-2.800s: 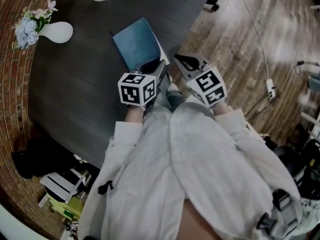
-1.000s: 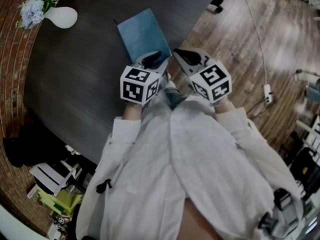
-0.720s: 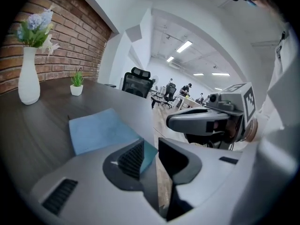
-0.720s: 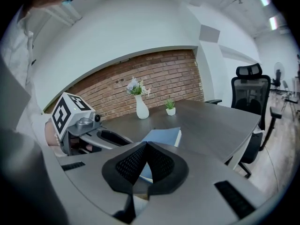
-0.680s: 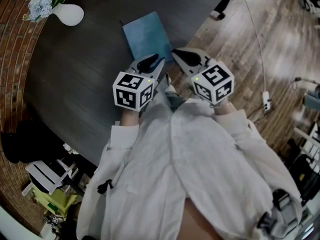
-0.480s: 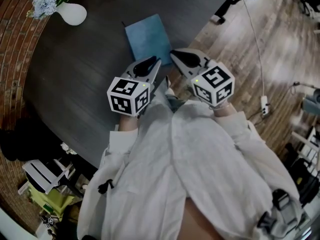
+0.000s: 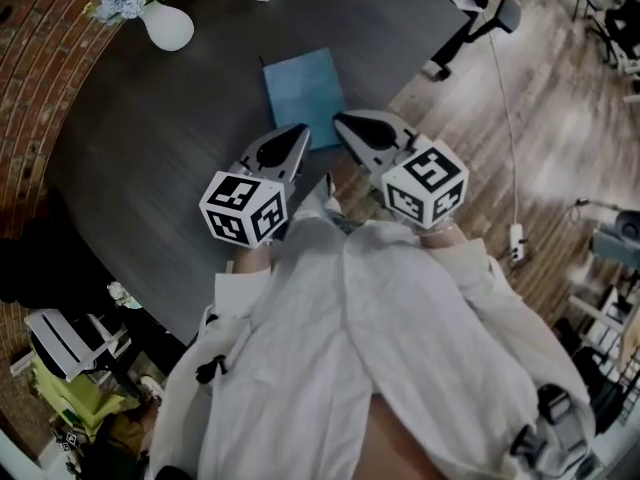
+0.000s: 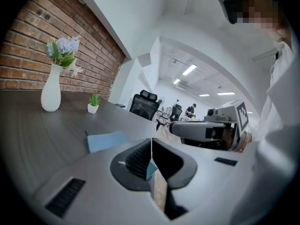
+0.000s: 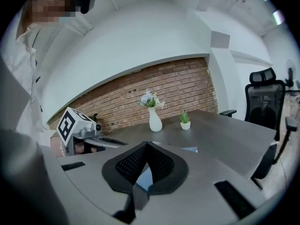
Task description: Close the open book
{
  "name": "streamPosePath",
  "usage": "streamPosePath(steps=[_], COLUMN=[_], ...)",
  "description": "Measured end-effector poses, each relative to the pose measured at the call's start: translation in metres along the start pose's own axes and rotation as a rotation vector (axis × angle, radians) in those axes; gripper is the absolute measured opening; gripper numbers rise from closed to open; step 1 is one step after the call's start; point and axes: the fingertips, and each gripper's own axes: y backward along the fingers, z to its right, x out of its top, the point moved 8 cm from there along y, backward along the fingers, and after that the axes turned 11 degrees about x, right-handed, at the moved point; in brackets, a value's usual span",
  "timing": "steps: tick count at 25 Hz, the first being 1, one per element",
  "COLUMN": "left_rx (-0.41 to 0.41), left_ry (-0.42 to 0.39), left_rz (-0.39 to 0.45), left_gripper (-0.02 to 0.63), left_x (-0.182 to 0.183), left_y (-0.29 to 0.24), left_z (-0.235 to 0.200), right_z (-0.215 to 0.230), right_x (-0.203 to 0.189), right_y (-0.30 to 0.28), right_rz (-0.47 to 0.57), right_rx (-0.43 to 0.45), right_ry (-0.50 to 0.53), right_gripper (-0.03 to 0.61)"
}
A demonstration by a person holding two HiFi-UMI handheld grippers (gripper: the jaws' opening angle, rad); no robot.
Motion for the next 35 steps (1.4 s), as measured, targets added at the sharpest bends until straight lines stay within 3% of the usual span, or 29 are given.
streamPosePath(steps=[9, 16, 29, 35], left_rx=[0.000, 0.023, 0.033, 0.046], left_ry=[-0.086, -0.105, -0.019, -0.027], left_rz=[0.003, 0.017, -0.047, -0.068], left_gripper=[0.005, 0.005, 0.005, 0.005], left_x=[-0.002, -0.012, -0.032, -0.038], left_y=[0.019, 0.027, 0.032, 0.033], left_z=[0.007, 0.014, 0.019, 0.022], right_z=[-0.021, -0.029, -0.044, -0.046], right_x=[0.007, -0.006, -0.022, -0.025], right_y=[0.000, 0.005, 0.006, 0.008], right_rz=[0.004, -0.018, -0.055, -0.055], right_rx=[0.023, 0.018, 0.016, 0.014], right_ry=[0.036, 0.028, 0.029, 0.019], right_gripper=[0.006, 0.006, 0.006, 0.006])
